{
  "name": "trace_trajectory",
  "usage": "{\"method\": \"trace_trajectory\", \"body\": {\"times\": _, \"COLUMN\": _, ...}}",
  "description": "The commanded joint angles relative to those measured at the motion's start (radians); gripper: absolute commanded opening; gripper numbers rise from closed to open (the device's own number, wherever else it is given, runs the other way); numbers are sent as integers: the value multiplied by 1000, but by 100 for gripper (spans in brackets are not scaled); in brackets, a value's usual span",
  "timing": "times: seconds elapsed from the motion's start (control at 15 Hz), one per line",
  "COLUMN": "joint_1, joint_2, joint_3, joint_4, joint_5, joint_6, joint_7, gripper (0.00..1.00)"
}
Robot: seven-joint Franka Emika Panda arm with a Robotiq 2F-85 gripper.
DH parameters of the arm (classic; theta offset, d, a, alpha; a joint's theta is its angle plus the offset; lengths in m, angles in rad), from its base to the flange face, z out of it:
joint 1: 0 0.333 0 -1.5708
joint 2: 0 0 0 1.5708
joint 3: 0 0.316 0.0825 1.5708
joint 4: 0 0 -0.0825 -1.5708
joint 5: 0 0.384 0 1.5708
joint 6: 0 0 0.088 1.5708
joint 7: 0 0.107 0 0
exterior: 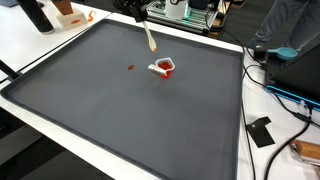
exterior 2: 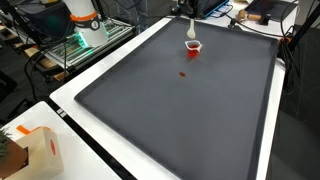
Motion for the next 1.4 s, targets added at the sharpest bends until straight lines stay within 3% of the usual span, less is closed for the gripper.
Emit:
{"method": "trace_trajectory", "body": {"times": 0.0, "joint_1": 17, "joint_2": -40, "joint_3": 11, "joint_4": -17, "joint_5": -78, "joint_6": -28, "joint_7": 70, "gripper": 3}}
{"method": "trace_trajectory", "body": {"times": 0.73, "joint_1": 43, "joint_2": -61, "joint_3": 31, "joint_4": -7, "joint_5": -216, "joint_6": -53, "joint_7": 174, "gripper": 3}}
{"method": "trace_trajectory", "body": {"times": 0.8, "joint_1": 39, "joint_2": -42, "joint_3": 29, "joint_4": 3, "joint_5": -188, "joint_6": -27, "joint_7": 146, "gripper": 13}}
{"method": "trace_trajectory", "body": {"times": 1.07, "joint_1": 40, "joint_2": -45, "joint_3": 29, "joint_4": 4, "joint_5": -190, "joint_6": -34, "joint_7": 148, "gripper": 13}}
{"method": "trace_trajectory", "body": {"times": 1.13, "joint_1": 40, "joint_2": -45, "joint_3": 29, "joint_4": 4, "joint_5": -190, "joint_6": -34, "joint_7": 149, "gripper": 3}}
{"method": "trace_trajectory", "body": {"times": 1.33, "joint_1": 45, "joint_2": -32, "joint_3": 39, "joint_4": -5, "joint_5": -140, "joint_6": -9, "joint_7": 49, "gripper": 3}}
